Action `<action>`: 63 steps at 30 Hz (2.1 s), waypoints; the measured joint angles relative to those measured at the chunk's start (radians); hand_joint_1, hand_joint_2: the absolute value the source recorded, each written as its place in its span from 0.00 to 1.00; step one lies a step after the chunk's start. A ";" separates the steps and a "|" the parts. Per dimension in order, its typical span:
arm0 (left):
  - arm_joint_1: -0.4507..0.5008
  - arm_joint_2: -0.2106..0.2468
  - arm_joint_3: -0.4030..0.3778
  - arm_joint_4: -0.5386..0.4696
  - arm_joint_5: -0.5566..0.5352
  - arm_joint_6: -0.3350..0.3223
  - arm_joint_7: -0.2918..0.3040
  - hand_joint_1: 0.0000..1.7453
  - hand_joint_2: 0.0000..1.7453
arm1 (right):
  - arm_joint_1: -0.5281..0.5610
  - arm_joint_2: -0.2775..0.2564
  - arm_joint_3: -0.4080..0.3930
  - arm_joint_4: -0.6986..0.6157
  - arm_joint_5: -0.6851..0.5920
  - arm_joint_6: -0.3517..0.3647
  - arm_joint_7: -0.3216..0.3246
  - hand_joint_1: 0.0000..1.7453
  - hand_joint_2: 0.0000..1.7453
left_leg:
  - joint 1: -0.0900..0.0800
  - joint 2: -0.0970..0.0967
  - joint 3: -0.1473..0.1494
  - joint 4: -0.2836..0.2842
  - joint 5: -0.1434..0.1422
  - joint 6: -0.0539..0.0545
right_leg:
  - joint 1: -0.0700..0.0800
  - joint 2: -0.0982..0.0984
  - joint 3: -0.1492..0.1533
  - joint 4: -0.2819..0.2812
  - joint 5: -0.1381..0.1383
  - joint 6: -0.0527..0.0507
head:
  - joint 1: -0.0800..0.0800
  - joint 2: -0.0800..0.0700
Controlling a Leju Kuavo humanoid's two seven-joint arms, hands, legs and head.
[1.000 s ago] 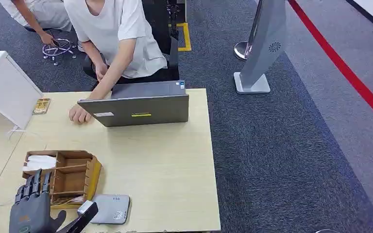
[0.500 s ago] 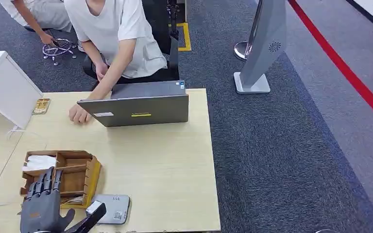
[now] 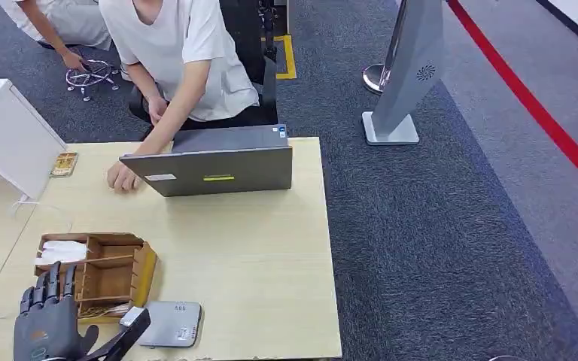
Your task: Pass the card to the sensor for recognition and then transmit it.
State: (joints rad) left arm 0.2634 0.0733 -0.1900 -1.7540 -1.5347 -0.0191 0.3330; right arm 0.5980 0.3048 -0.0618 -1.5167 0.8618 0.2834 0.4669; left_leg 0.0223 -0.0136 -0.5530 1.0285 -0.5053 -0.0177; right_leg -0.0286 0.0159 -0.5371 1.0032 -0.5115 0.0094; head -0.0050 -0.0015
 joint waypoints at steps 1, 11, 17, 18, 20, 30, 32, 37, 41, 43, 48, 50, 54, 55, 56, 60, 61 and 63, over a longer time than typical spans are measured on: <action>0.000 0.001 0.000 0.000 0.000 0.000 -0.002 0.00 1.00 | 0.000 0.000 0.000 0.000 0.000 0.000 0.000 0.00 1.00 | 0.000 0.000 0.000 0.000 0.000 0.000 | 0.000 0.000 0.000 0.000 0.000 0.000 | 0.000 0.000; 0.001 0.004 0.000 0.000 0.000 -0.016 -0.026 0.01 1.00 | 0.000 0.000 0.000 0.000 0.000 0.003 0.003 0.00 1.00 | 0.000 0.000 0.000 0.000 0.000 0.000 | 0.000 0.000 0.000 0.000 0.000 0.000 | 0.000 0.000; 0.002 0.004 0.000 0.000 0.000 -0.021 -0.034 0.49 1.00 | 0.000 0.000 0.000 0.000 0.000 0.003 0.003 0.00 1.00 | 0.000 0.000 0.000 0.000 0.000 0.000 | 0.000 0.000 0.000 0.000 0.000 0.000 | 0.000 0.000; 0.002 0.004 0.000 0.000 0.000 -0.021 -0.034 1.00 1.00 | 0.000 0.000 0.000 0.000 0.000 0.003 0.003 0.00 1.00 | 0.000 0.000 0.000 0.000 0.000 0.000 | 0.000 0.000 0.000 0.000 0.000 0.000 | 0.000 0.000; 0.002 0.004 0.000 0.000 0.000 -0.024 -0.038 1.00 1.00 | 0.000 0.000 0.000 0.000 0.001 0.003 0.003 0.00 1.00 | 0.000 0.000 0.000 0.000 0.000 0.000 | 0.000 0.000 0.000 0.000 0.000 0.000 | 0.000 0.000; 0.014 -0.047 0.042 0.000 0.000 -0.058 -0.128 1.00 1.00 | -0.004 0.000 -0.005 0.000 0.005 0.018 0.003 0.00 1.00 | 0.000 0.000 -0.001 0.000 0.000 0.000 | 0.000 0.000 0.000 0.000 0.000 0.000 | 0.000 0.000; 0.014 -0.054 0.048 0.000 0.000 -0.059 -0.130 1.00 1.00 | -0.004 0.000 -0.006 0.000 0.005 0.018 0.003 0.00 1.00 | 0.000 0.000 -0.001 0.000 0.000 0.000 | 0.000 0.000 0.000 0.000 0.000 0.000 | 0.000 0.000; 0.014 -0.072 0.066 0.000 0.000 -0.063 -0.149 1.00 1.00 | -0.004 0.000 -0.012 0.000 0.006 0.018 0.003 0.00 1.00 | 0.000 0.000 0.000 0.000 0.000 0.000 | 0.000 0.000 0.000 0.000 0.000 0.000 | 0.000 0.000; 0.014 -0.079 0.079 0.000 0.000 -0.056 -0.158 1.00 1.00 | -0.004 0.000 -0.015 0.000 0.006 0.018 0.003 0.00 1.00 | 0.000 0.000 0.000 0.000 0.000 0.000 | 0.000 0.000 0.001 0.000 0.000 0.000 | 0.000 0.000; 0.014 -0.084 0.086 0.000 0.000 -0.056 -0.164 1.00 1.00 | -0.004 0.000 -0.015 0.000 0.012 0.020 0.002 0.00 1.00 | 0.000 0.000 0.000 0.000 0.000 0.000 | 0.000 0.000 0.001 0.000 0.000 0.000 | 0.000 0.000; 0.015 -0.085 0.091 -0.002 0.000 -0.036 -0.150 1.00 1.00 | -0.004 0.000 -0.016 0.000 0.021 0.017 0.000 0.00 1.00 | 0.000 0.000 0.000 0.000 0.000 0.000 | 0.000 0.000 0.001 0.000 0.000 0.000 | 0.000 0.000; 0.017 -0.086 0.091 -0.010 0.000 -0.041 -0.150 1.00 1.00 | -0.004 0.000 -0.016 0.000 0.021 0.017 0.000 0.00 1.00 | 0.000 0.000 0.000 0.000 0.000 0.000 | 0.000 0.000 0.001 0.000 0.000 0.000 | 0.000 0.000; 0.020 -0.086 0.091 -0.031 0.000 -0.043 -0.149 1.00 1.00 | -0.004 0.000 -0.016 0.000 0.021 0.017 0.000 0.00 1.00 | 0.000 0.000 0.000 0.000 0.000 0.000 | 0.000 0.000 0.000 0.000 0.000 0.000 | 0.000 0.000; 0.022 -0.087 0.091 -0.042 0.000 -0.043 -0.161 1.00 1.00 | -0.004 0.000 -0.016 0.000 0.021 0.017 0.000 0.00 1.00 | 0.000 0.000 0.000 0.000 0.000 0.000 | 0.000 0.000 0.000 0.000 0.000 0.000 | 0.000 0.000; 0.026 -0.088 0.091 -0.058 0.000 -0.043 -0.176 1.00 1.00 | -0.004 0.000 -0.017 0.000 0.021 0.017 0.000 0.00 1.00 | 0.000 0.000 0.000 0.000 0.000 0.000 | 0.000 0.000 0.000 0.000 0.000 0.000 | 0.000 0.000; 0.029 -0.093 0.074 -0.157 0.000 -0.065 -0.209 1.00 1.00 | -0.002 0.000 -0.018 -0.001 0.019 0.017 0.000 0.00 1.00 | 0.000 0.000 0.000 0.000 0.000 0.000 | 0.000 0.000 0.000 0.000 0.000 0.000 | 0.000 0.000; 0.029 -0.093 0.064 -0.188 0.000 -0.077 -0.211 1.00 1.00 | -0.001 0.000 -0.018 -0.001 0.018 0.017 0.000 0.00 1.00 | 0.000 0.000 0.000 0.000 0.000 0.000 | 0.000 0.000 0.000 0.000 0.000 0.000 | 0.000 0.000; 0.026 -0.092 0.030 -0.260 0.000 -0.102 -0.212 1.00 1.00 | 0.002 0.000 -0.019 -0.002 0.017 0.016 0.002 0.00 1.00 | 0.000 0.000 0.000 0.000 0.000 0.000 | 0.000 0.000 0.000 0.000 0.000 0.000 | 0.000 0.000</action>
State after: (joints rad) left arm 0.2891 -0.0191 -0.1605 -2.0136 -1.5347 -0.1216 0.1209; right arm 0.5999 0.3048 -0.0805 -1.5183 0.8789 0.2998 0.4692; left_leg 0.0222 -0.0137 -0.5534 1.0287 -0.5053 -0.0176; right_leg -0.0288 0.0157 -0.5370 1.0032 -0.5115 0.0095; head -0.0050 -0.0015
